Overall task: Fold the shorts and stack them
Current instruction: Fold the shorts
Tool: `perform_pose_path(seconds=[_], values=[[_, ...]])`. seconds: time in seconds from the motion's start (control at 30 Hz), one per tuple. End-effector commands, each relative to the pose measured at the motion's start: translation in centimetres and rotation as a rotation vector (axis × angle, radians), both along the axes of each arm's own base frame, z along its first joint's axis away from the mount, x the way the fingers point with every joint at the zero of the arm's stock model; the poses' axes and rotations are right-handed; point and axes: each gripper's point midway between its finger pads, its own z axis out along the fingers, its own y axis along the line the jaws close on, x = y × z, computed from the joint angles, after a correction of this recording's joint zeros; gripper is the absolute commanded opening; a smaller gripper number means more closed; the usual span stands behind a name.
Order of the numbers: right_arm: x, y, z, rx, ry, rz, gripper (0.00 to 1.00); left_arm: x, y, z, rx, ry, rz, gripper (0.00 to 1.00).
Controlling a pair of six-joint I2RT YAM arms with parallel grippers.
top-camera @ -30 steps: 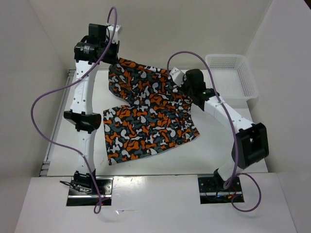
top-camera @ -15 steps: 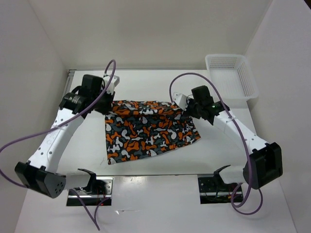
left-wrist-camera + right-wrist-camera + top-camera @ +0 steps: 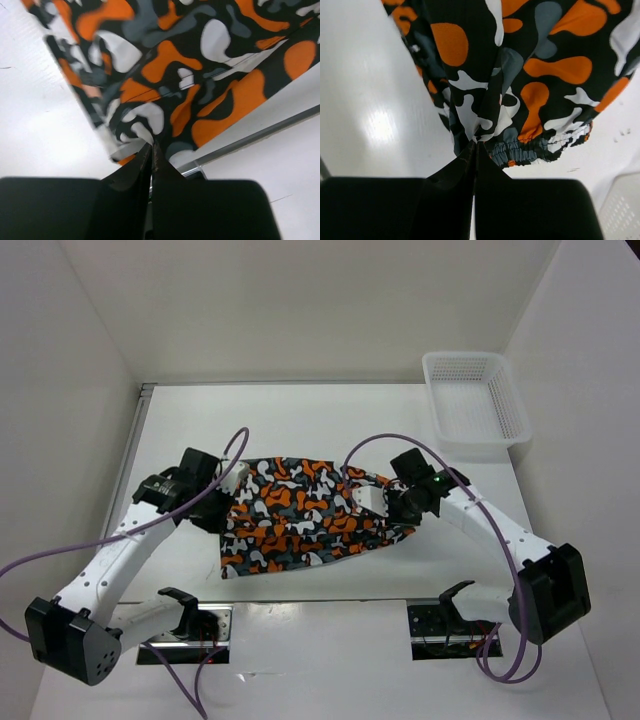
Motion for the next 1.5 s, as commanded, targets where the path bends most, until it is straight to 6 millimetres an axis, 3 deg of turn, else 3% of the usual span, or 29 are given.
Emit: perform_pose_path(seconds=[0.0, 0.07, 0.37, 0.43, 0.47, 0.5, 0.53, 0.6, 0.63, 0.7, 0.73, 0.8, 0.83, 0.87, 0.9, 0.93, 0.97, 1.0, 1.03, 1.07, 1.2, 1.3, 1.47], values=[[-1.7, -1.5, -0.5, -0.088, 0.033, 0.065, 0.0, -1.2, 0.7, -0.6, 0.044, 0.033, -0.008, 0.06], [-2.5, -1.9, -0.9, -0.106, 0.062, 0.081, 0.0, -2.1, 0.9, -1.6, 0.066, 0.069, -0.018, 0.07], [-4.0, -2.1, -2.2, -0.148, 0.109, 0.169, 0.03, -3.2, 0.8, -1.8, 0.08, 0.106, -0.041, 0.08], [-4.0, -2.1, -2.2, -0.15, 0.106, 0.18, 0.41, -3.4, 0.4, -1.6, 0.057, 0.116, -0.051, 0.11], [-3.6, -1.8, -1.8, -0.146, 0.097, 0.18, 0.65, -3.1, 0.3, -1.3, 0.056, 0.111, -0.051, 0.14], [-3.3, -1.5, -1.5, -0.133, 0.089, 0.182, 0.78, -2.7, 0.2, -1.0, 0.05, 0.094, -0.051, 0.18], [-3.0, -1.2, -1.0, -0.118, 0.079, 0.184, 0.8, -2.1, -0.1, -0.8, 0.046, 0.085, -0.051, 0.22], [-1.1, 0.7, 1.7, -0.023, 0.022, 0.094, 0.8, -1.0, -0.5, -0.4, 0.04, 0.067, -0.051, 0.35], [0.2, 2.4, 4.5, 0.058, -0.025, 0.082, 0.8, -0.8, -0.8, -0.6, 0.035, 0.086, -0.056, 0.38], [1.2, 4.8, 7.2, 0.194, -0.025, 0.018, 0.8, 0.5, -1.1, -0.4, 0.036, 0.06, -0.051, 0.41], [2.2, 6.0, 9.8, 0.265, -0.067, -0.004, 0.8, 1.4, -0.9, -0.6, 0.064, 0.056, -0.039, 0.41], [3.6, 7.8, 10.9, 0.359, -0.053, -0.083, 0.78, 3.1, -0.9, -0.9, 0.083, 0.023, -0.026, 0.41], [4.4, 8.3, 11.2, 0.388, -0.057, -0.115, 0.7, 3.3, -1.6, -1.5, 0.089, 0.036, -0.047, 0.41], [6.5, 9.2, 12.0, 0.468, -0.087, -0.235, 0.58, 3.9, -2.2, -1.7, 0.083, 0.02, -0.059, 0.41], [8.0, 9.4, 11.3, 0.484, -0.097, -0.323, 0.46, 4.1, -2.8, -2.3, 0.089, 0.032, -0.078, 0.41], [9.1, 8.6, 9.4, 0.448, -0.119, -0.4, 0.26, 4.0, -3.7, -2.6, 0.091, 0.034, -0.113, 0.41], [10.1, 8.6, 8.7, 0.442, -0.15, -0.404, 0.22, 4.3, -4.4, -2.9, 0.088, 0.027, -0.128, 0.41], [10.0, 8.2, 5.8, 0.384, -0.12, -0.406, 0.19, 3.6, -4.5, -4.1, 0.099, 0.072, -0.143, 0.41], [10.4, 7.5, 4.6, 0.349, -0.137, -0.434, 0.14, 3.0, -4.6, -4.9, 0.084, 0.097, -0.153, 0.41], [10.6, 7.3, 2.8, 0.329, -0.12, -0.471, 0.13, 2.4, -4.6, -5.6, 0.079, 0.116, -0.158, 0.4], [11.1, 6.8, -0.7, 0.287, -0.083, -0.549, 0.09, -1.0, -3.2, -8.9, 0.138, 0.19, -0.185, 0.4], [12.5, 6.4, -2.8, 0.267, -0.096, -0.657, 0.06, -1.8, -2.4, -10.9, 0.193, 0.182, -0.197, 0.4], [14.8, 5.0, -4.1, 0.253, -0.153, -0.785, 0.08, -2.6, -0.6, -13.3, 0.299, 0.175, -0.199, 0.39]])
